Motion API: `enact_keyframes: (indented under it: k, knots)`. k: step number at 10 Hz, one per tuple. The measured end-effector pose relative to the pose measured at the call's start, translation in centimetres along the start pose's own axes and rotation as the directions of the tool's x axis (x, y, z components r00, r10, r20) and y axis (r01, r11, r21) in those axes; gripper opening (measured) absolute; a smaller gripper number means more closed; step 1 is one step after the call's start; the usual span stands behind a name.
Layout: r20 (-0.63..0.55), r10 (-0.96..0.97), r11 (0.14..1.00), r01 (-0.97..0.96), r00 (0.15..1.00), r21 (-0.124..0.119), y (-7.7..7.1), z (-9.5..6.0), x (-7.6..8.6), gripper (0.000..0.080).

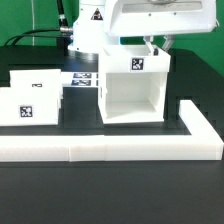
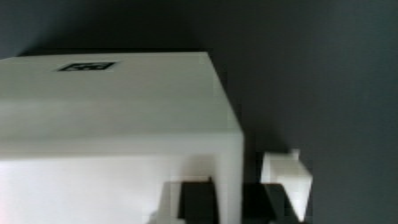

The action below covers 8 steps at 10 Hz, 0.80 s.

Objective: Assemble drawer

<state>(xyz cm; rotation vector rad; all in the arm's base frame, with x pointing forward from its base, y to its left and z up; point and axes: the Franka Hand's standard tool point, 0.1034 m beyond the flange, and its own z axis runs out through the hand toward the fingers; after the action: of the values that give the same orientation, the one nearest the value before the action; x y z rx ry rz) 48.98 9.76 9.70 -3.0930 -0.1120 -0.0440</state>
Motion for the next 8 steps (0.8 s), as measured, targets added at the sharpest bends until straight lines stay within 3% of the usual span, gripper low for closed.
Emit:
enact_keyframes:
  k: [4,5,8]
  knots:
    - [-0.07,0.013,1.0,-0.012,0.997,0.011,1.0,0.1,6.4,0.0038]
    - [-0.086,0.018,1.0,-0.017,0.996,0.013,1.1,0.1,7.2,0.0038]
    - [-0.085,0.046,0.999,-0.045,0.995,0.017,0.9,0.0,7.1,0.0038]
